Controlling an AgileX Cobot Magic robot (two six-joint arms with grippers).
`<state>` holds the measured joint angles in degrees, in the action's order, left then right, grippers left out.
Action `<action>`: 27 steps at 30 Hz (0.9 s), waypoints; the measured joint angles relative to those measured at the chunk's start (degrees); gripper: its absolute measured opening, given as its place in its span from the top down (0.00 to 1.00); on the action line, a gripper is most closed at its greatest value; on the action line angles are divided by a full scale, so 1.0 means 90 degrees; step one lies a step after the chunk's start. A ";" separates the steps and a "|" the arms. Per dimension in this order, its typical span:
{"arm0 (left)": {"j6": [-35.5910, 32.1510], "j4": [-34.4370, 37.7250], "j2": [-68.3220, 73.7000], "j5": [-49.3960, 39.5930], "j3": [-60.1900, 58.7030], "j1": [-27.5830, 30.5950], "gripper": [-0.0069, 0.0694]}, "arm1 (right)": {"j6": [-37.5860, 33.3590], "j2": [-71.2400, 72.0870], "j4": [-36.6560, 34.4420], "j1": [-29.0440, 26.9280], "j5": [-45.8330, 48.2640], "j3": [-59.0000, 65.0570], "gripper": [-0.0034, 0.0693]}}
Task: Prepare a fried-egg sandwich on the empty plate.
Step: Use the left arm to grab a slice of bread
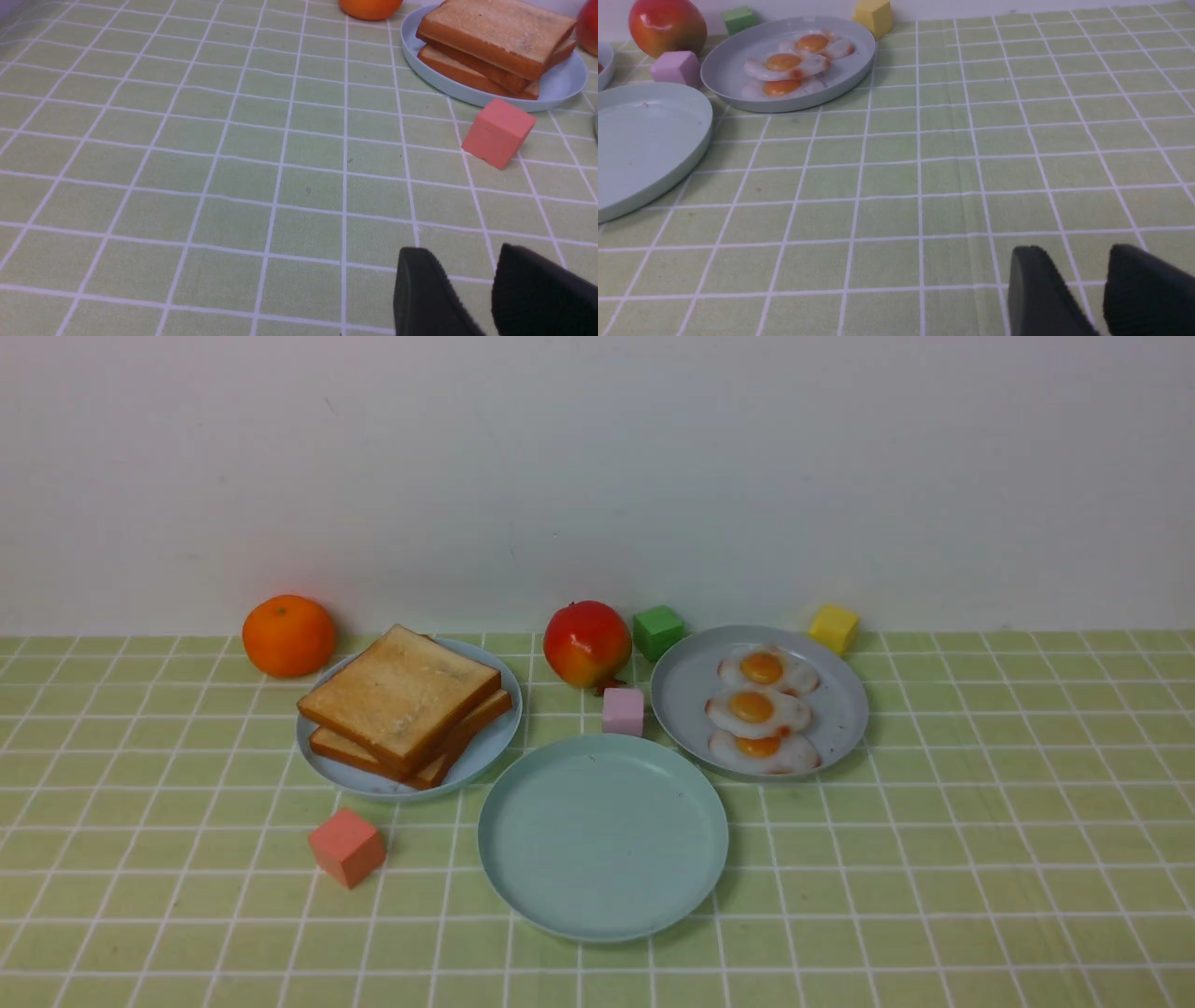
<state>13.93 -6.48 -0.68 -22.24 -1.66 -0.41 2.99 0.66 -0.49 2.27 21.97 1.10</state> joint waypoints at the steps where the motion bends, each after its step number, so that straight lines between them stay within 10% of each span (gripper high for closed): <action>1: 0.0000 0.0000 0.0000 0.0000 0.0000 0.0000 0.60 | 0.0000 0.0000 0.0000 0.0000 0.0000 0.0000 0.62; 11: 0.0010 -0.0014 0.0000 0.0191 0.0000 0.0000 0.60 | 0.0000 0.0000 0.0000 0.0000 0.0000 0.0000 0.62; 21: 0.1963 0.2442 0.0000 0.2575 -0.0011 0.0000 0.60 | 0.0000 0.0000 0.0000 0.0000 0.0000 0.0000 0.62; 27: 0.2422 0.2722 0.0019 0.2297 0.0327 0.0000 0.65 | 0.0000 0.0000 0.0000 0.0000 0.0000 0.0000 0.62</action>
<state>35.73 18.02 -0.51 -1.57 1.28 -0.41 2.99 0.66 -0.49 2.27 21.97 1.10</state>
